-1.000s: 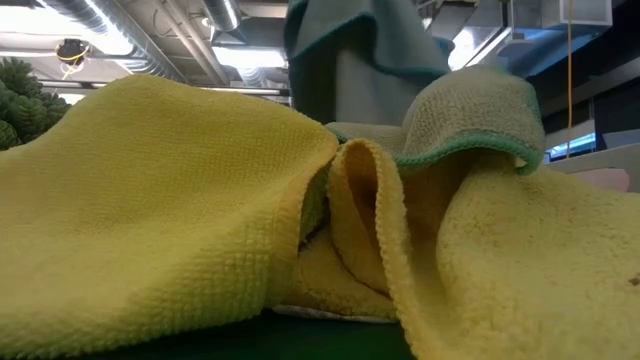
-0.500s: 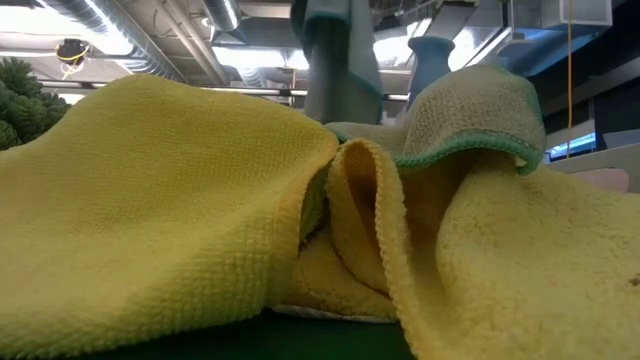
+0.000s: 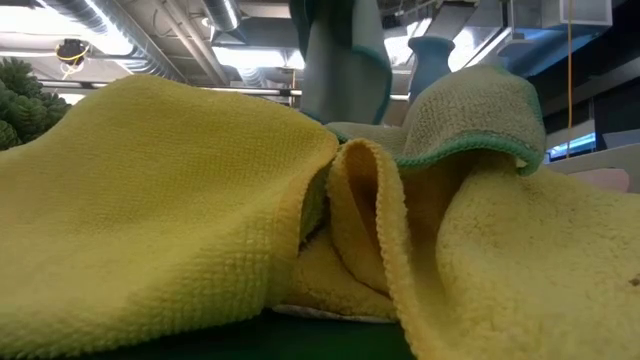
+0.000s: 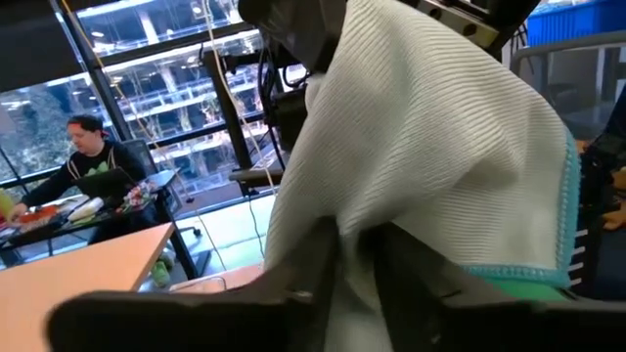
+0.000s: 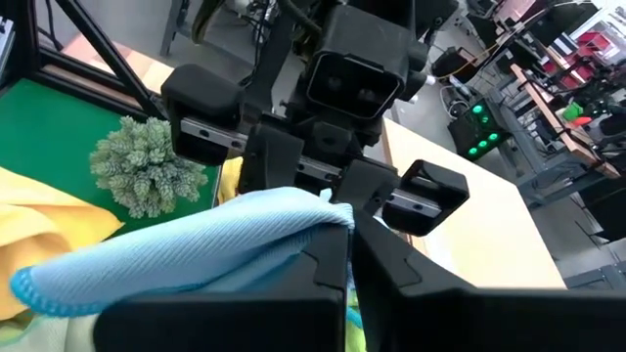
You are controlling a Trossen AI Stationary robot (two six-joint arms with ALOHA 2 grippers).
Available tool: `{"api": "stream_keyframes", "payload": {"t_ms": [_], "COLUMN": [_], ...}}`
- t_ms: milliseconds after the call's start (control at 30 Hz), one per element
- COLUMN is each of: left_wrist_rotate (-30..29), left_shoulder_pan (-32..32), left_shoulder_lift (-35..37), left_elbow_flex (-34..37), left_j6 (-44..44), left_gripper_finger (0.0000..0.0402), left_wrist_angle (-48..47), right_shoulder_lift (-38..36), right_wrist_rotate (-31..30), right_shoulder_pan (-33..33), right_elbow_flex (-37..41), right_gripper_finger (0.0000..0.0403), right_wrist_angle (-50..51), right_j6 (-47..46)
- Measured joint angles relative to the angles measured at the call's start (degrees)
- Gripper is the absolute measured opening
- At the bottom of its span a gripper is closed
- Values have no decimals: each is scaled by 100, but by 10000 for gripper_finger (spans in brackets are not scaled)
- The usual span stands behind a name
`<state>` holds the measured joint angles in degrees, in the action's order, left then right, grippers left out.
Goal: Sort microfiber towel by color & place in baskets
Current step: Put the light blue microfiber towel into the gold wire basket
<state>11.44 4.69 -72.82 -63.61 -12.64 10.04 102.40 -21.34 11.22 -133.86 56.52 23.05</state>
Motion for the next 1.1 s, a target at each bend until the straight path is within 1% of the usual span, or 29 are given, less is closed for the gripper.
{"api": "stream_keyframes", "payload": {"t_ms": [100, 133, 500, 600, 767, 867, 967, 1100], "left_wrist_rotate": [-34, -39, -323, -327, -295, -291, -289, -282], "left_shoulder_pan": [0, 0, 33, 85, 254, 442, 674, 1048], "left_shoulder_lift": [0, 0, 15, 54, 156, 327, 527, 846], "left_elbow_flex": [0, 0, 0, 0, 6, 4, 4, 4], "left_j6": [1, 2, 52, 54, 387, 514, 646, 765], "left_gripper_finger": [20, 11, 3, 2, 1, 1, 1, 1], "left_wrist_angle": [-2, -2, -9, -49, -69, -103, -143, -275], "right_shoulder_lift": [1, 1, 1, 1, 1, 1, -48, -195], "right_wrist_rotate": [0, 0, -3, -61, -772, -1087, -1230, -1252], "right_shoulder_pan": [0, 0, 0, 0, 0, 0, 0, 0], "right_elbow_flex": [0, 0, 0, 0, 0, 0, 7, 3], "right_gripper_finger": [7, 7, 11, 38, 117, 154, 177, 187], "right_wrist_angle": [2, 2, 59, 54, 61, 73, 225, 527], "right_j6": [0, 0, -20, -87, -200, -197, -195, -346]}}
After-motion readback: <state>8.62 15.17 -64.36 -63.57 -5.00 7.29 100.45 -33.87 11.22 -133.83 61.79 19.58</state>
